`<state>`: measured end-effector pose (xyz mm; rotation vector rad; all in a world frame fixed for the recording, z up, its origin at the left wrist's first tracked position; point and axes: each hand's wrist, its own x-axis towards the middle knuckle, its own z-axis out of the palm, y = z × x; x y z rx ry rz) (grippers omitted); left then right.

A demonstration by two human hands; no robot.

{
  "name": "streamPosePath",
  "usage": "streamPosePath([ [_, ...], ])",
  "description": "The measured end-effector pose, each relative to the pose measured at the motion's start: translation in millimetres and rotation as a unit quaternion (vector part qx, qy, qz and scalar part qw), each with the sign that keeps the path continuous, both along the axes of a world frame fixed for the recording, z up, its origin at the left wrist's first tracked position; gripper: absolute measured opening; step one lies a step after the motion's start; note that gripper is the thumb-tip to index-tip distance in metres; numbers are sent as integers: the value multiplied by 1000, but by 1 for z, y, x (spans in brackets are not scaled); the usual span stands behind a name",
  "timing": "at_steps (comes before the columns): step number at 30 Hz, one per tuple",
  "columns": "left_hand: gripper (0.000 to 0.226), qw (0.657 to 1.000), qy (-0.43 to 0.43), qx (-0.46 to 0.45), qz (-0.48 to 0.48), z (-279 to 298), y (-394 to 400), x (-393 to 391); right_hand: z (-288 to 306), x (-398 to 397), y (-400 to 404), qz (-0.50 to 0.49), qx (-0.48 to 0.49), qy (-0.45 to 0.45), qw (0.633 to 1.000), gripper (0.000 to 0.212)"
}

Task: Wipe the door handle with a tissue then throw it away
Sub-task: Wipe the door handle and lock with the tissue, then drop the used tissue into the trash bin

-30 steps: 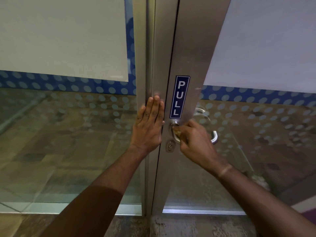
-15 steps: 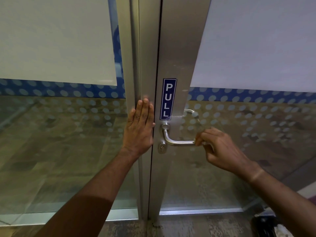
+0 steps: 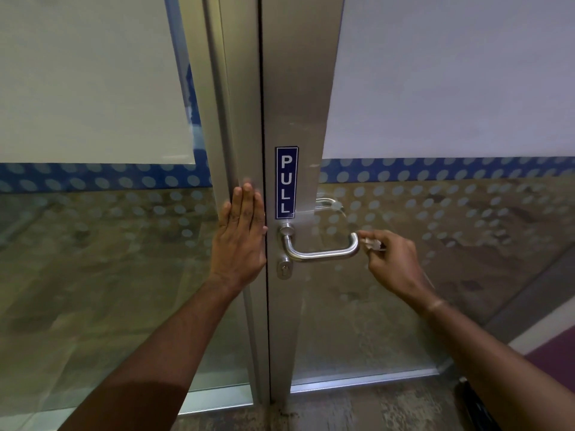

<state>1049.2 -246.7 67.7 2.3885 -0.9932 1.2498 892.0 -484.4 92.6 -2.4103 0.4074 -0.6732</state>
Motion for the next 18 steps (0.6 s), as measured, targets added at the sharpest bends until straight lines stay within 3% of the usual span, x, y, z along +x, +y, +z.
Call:
streamPosePath([
  [7, 77, 998, 56, 6, 5, 7, -4, -20, 5, -8, 3, -51, 5, -56, 997, 42],
  [18, 76, 981, 70, -2, -183, 27, -56, -85, 11, -45, 12, -90, -32, -156, 983, 36],
])
